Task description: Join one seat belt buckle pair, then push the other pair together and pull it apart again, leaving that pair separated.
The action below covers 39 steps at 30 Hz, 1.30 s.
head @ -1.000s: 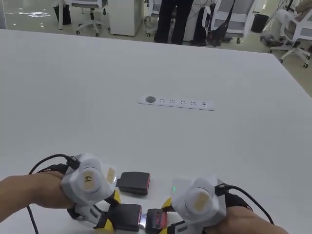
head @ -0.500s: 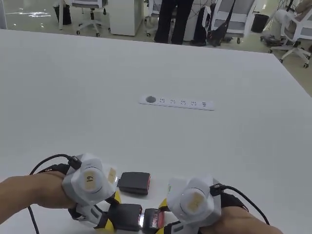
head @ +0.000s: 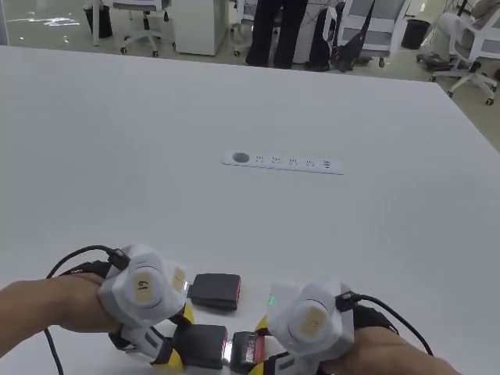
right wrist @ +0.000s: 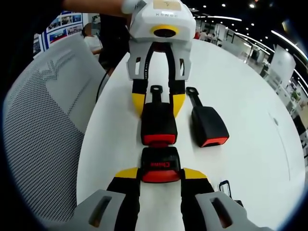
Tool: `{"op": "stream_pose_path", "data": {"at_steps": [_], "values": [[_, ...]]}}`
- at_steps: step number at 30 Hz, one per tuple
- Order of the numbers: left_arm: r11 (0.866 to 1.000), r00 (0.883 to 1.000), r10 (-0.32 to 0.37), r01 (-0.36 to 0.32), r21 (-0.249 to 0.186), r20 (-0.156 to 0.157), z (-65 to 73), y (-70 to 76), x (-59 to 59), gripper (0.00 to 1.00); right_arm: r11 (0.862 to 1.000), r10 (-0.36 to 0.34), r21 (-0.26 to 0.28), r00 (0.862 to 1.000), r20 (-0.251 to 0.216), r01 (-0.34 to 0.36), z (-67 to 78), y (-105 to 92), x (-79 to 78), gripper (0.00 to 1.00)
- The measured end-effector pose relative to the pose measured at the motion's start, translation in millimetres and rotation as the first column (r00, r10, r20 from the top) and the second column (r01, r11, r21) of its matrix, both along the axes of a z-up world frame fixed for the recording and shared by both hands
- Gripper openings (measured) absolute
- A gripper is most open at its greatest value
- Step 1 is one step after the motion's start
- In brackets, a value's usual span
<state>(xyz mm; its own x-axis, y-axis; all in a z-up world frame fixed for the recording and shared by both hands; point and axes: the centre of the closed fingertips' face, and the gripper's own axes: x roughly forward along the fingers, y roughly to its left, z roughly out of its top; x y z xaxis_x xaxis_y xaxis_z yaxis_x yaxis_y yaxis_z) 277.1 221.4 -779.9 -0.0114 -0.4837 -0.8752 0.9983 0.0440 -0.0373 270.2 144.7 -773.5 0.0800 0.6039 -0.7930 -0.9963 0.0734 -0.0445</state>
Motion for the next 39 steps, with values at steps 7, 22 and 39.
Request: {"op": "stream_pose_path", "data": {"at_steps": [7,22,39], "values": [[1.0,1.0,-0.01,0.01,0.012,0.008,-0.5,-1.5,0.3,0.32,1.0,0.008,0.014,1.0,0.01,-0.008,0.3,0.7,4.9,0.27],[1.0,1.0,-0.01,0.01,0.001,0.004,-1.3,-0.4,1.1,0.32,0.999,0.006,0.042,1.0,0.004,-0.006,1.3,-3.9,5.3,0.28],[1.0,1.0,-0.016,0.016,0.0,0.007,-0.4,0.5,0.6,0.33,0.999,0.036,0.028,0.999,0.034,-0.037,3.2,-1.2,4.6,0.31]]}}
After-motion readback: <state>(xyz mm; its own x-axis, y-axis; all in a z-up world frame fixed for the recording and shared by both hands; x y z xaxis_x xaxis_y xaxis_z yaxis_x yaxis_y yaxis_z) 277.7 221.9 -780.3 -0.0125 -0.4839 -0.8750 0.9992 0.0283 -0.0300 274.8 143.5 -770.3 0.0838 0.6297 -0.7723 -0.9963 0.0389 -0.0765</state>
